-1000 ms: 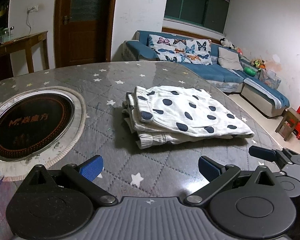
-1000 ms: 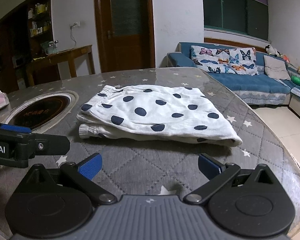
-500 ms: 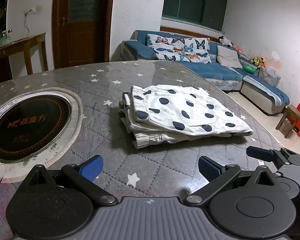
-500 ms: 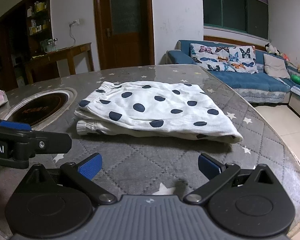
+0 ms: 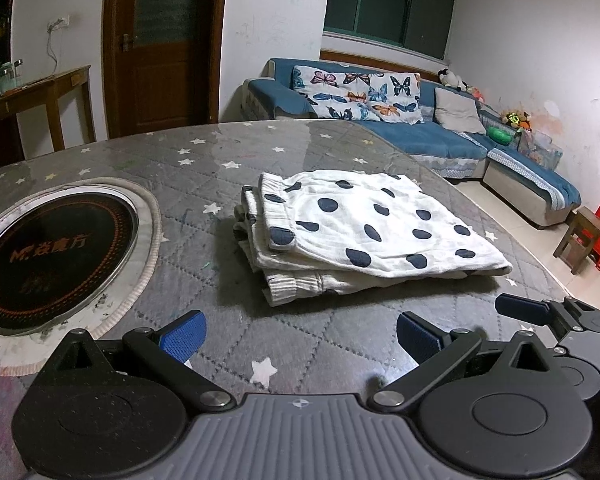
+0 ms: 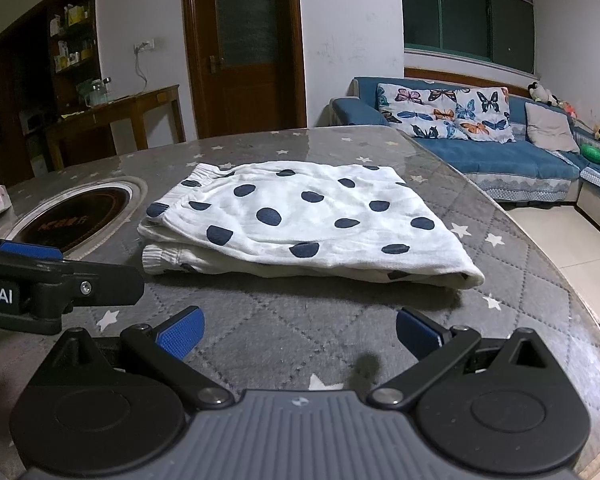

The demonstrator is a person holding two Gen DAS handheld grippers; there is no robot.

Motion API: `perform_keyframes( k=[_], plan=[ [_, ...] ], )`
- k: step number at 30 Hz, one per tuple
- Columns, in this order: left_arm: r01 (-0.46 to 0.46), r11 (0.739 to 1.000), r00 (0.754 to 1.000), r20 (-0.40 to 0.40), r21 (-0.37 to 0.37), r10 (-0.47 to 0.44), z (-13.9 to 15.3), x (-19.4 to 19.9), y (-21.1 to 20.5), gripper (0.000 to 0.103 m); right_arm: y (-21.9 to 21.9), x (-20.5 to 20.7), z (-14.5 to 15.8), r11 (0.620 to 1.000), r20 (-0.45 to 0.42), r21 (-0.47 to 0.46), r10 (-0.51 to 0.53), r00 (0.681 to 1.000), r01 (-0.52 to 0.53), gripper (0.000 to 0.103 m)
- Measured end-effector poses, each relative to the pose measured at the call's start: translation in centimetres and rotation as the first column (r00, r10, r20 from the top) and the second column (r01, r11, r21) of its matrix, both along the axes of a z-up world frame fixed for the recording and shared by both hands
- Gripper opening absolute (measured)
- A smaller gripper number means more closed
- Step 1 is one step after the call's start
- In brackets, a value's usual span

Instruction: Fold clothes

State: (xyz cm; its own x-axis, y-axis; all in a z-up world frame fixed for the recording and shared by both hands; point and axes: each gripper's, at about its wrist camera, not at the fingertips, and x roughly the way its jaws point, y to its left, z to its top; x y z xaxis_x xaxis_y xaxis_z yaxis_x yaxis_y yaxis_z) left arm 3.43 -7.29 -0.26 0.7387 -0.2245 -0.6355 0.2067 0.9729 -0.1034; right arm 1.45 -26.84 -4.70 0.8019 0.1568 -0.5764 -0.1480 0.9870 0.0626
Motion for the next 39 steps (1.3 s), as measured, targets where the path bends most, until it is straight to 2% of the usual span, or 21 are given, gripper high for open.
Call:
perform_keyframes(
  k=[39],
  plan=[
    [0.003, 1.0, 1.0, -0.015, -0.001, -0.003, -0.1, 2.3, -0.6, 0.103, 0.0, 2.2, -0.2, 1.0, -0.013, -0.009, 0.011, 1.0, -0.011, 0.103]
  ],
)
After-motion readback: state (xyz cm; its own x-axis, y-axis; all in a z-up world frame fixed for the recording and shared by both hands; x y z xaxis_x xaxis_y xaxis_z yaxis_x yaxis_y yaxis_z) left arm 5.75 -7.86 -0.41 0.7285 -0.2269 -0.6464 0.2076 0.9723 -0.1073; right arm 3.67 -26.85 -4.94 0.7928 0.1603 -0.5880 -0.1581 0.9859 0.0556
